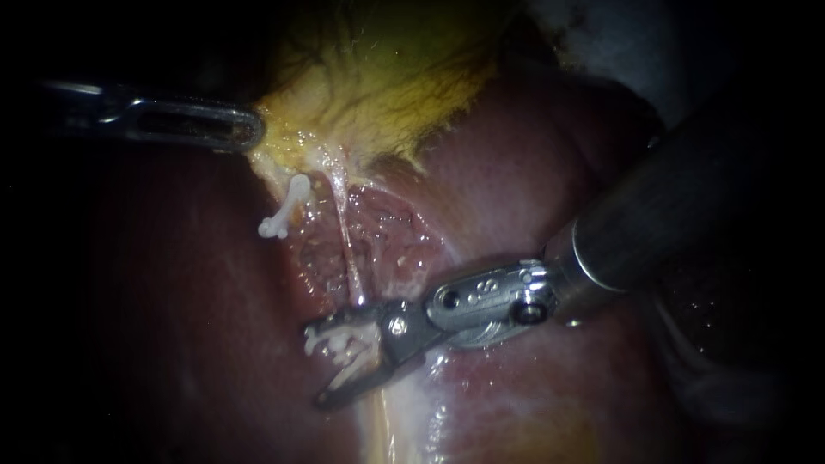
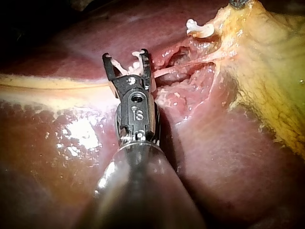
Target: Clipping second clip right tube
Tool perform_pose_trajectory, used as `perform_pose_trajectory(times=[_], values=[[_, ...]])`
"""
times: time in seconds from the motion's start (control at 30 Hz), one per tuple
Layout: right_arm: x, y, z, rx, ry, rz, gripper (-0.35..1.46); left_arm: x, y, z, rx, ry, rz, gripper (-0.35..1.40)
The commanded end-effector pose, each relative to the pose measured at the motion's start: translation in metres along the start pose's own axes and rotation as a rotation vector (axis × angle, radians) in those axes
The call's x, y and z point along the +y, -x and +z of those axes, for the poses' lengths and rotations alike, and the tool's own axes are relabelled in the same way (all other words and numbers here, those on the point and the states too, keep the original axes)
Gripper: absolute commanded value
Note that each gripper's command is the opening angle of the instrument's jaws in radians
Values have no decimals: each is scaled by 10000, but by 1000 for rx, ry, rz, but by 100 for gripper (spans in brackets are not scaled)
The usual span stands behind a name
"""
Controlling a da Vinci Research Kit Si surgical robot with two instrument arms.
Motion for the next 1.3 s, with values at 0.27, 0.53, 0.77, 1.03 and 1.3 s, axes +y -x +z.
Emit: perform_pose_trajectory(times=[0.27, 0.53, 0.77, 1.03, 1.3], values=[[4, -20, -16, 7, -7, 10, 48, 0, 0, 0, 0, 0, 0, -35], [21, -59, -62, 18, -31, 103, 51, 0, 0, -1, 0, 0, 0, -35], [37, -59, -108, 36, -52, 213, 50, 0, 0, -1, 0, 0, 0, -35], [61, -21, -117, 38, -57, 347, 50, 0, 0, -2, 0, -1, 0, -35], [80, 22, -104, 56, -55, 463, 50, 0, 0, -2, 0, -1, 0, -35]])
